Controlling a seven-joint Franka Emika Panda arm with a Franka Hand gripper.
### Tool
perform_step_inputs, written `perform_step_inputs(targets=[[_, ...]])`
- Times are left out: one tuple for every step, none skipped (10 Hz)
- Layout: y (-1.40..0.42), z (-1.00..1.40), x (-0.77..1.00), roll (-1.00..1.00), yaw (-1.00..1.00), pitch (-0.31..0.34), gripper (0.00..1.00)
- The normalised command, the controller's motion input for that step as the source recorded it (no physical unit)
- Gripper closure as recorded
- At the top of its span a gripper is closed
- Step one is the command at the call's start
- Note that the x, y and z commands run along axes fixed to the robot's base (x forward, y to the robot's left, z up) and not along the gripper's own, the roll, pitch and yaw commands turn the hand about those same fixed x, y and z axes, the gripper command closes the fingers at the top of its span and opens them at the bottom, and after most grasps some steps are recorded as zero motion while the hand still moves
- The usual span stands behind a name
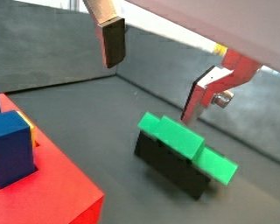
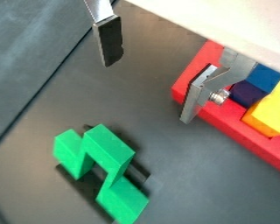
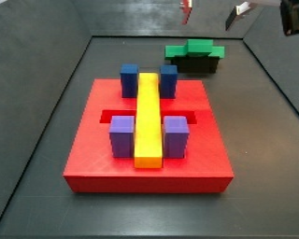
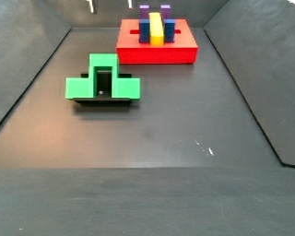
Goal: Pick up the green object. Move up. Place the green object on the fixture. Regrasp the green object. Move to above the board. Insert the green object.
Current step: Regrasp the green object.
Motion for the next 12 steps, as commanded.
perform_step_inputs(targets=[[-0.24,0.00,0.00,1.00,0.09,0.040,0.00],[-0.20,0.00,0.00,1.00,0.11,0.043,0.00],[-0.18,0.00,0.00,1.00,0.13,0.054,0.00],[-0.15,0.00,0.01,1.00,0.20,0.071,0.00],[-0.08,-0.05,0.14,1.00,0.23,0.097,0.00],[0.00,-0.17,0.26,0.99,0.28,0.177,0.00],[0.00,-0.16,0.34,0.93,0.32,0.260,0.00],[0.00,-0.13,0.35,0.93,0.33,0.280,0.00],[0.00,-0.12,0.38,0.94,0.34,0.300,0.00],[0.00,-0.14,0.37,0.93,0.33,0.283,0.00],[0.00,-0.13,0.17,0.54,0.29,0.186,0.00],[0.00,0.00,-0.03,0.00,0.00,-0.049,0.00]])
